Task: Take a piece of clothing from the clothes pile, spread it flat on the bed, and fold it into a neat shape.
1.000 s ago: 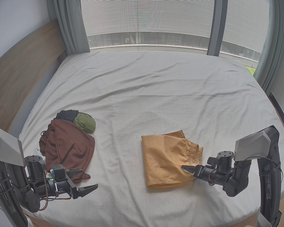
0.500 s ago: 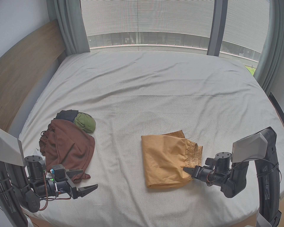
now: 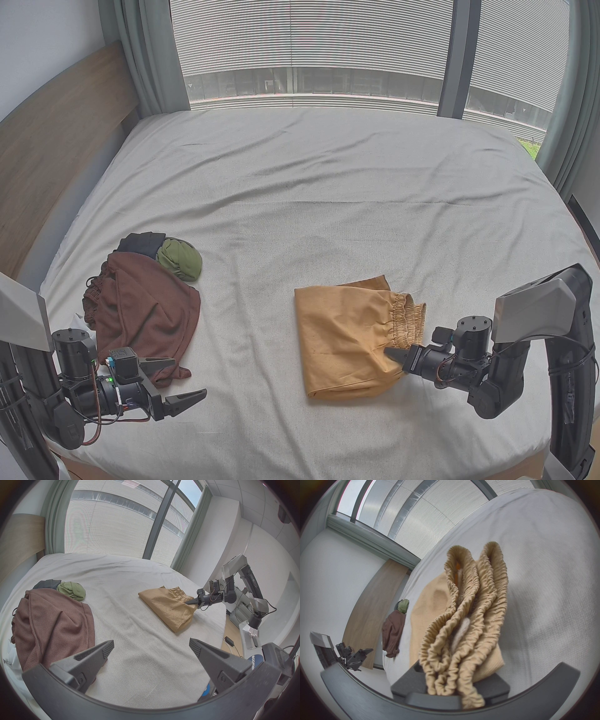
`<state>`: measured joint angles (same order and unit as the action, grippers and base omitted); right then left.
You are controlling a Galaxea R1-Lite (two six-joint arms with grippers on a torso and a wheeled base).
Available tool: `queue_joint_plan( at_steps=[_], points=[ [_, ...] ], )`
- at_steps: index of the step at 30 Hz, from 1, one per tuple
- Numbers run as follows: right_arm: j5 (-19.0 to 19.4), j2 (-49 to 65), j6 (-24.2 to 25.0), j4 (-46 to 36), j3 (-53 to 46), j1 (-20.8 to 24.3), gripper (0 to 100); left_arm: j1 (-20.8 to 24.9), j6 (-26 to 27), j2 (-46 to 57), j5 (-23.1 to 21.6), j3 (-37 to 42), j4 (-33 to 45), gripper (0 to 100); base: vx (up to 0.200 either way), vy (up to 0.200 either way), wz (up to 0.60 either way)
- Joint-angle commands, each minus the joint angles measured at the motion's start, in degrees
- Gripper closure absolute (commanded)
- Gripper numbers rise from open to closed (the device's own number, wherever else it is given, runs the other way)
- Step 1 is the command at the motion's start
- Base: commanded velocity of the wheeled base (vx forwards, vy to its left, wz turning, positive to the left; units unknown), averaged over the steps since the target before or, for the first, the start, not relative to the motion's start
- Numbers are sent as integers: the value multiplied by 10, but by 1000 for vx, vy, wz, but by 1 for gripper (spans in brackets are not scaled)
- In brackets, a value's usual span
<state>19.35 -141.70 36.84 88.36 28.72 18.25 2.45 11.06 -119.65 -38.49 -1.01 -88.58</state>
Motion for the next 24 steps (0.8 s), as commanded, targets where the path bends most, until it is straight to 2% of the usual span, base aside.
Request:
queue_joint_plan(
  at_steps=[1, 10, 24],
  points=[
    [14, 71, 2, 1, -18, 18, 100, 1, 0, 1, 0, 10, 0, 0, 0, 0, 0],
    [22, 135, 4, 1, -24, 49, 100, 8, -1, 2, 0, 10, 0, 0, 0, 0, 0],
    [26, 178, 2, 0, 13, 52, 100, 7, -1, 6, 0, 10, 0, 0, 0, 0, 0]
  ],
)
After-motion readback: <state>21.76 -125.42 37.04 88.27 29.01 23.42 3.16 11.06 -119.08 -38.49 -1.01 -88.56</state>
